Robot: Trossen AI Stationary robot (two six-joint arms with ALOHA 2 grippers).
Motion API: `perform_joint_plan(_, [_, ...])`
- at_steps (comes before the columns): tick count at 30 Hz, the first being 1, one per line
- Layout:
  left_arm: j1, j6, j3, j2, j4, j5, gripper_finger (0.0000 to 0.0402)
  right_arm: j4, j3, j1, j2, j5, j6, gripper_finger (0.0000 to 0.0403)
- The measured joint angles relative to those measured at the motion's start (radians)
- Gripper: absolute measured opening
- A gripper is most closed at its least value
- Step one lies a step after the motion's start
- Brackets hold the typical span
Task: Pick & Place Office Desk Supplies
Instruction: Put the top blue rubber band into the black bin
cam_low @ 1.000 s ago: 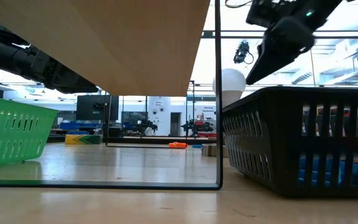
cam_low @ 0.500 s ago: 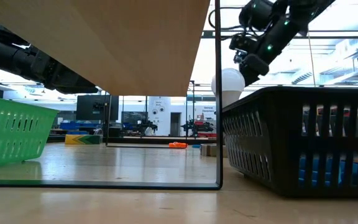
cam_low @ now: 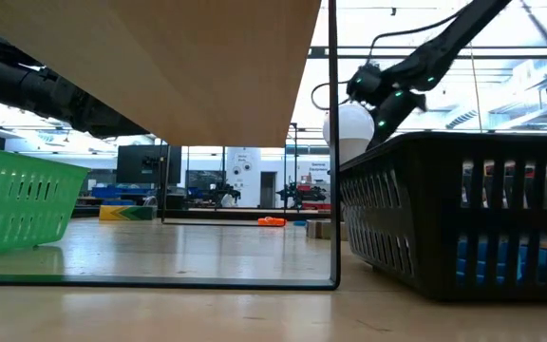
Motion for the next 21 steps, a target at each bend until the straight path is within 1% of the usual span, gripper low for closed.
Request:
perform_joint_plan(5, [0.0,0.0,0.0,0.0,0.001,-0.015,0.0273,-0.087,0.154,-0.026,0.139,-0.023,-0.056,0.0197])
perform_joint_plan(9, [0.0,0.0,0.0,0.0,0.001,-0.019,0.0273,-0.171,0.244,-0.049,0.212,-0.038,-0.105,0.0197])
perform_joint_plan(12, [0.0,0.0,0.0,0.0,0.001,-0.023,0.0273,-0.203,0.273,-0.063,0.243,-0.04,-0.146,0.0197])
perform_joint_plan(16, [0.0,0.0,0.0,0.0,0.001,-0.03,0.0273,-0.21,0.28,-0.071,0.26,-0.043,-0.186,0.0197])
perform_joint_plan(21, [0.0,0.0,0.0,0.0,0.001,-0.03,0.0273,-0.223,0.28,-0.07,0.264,-0.043,-0.196,0.0197])
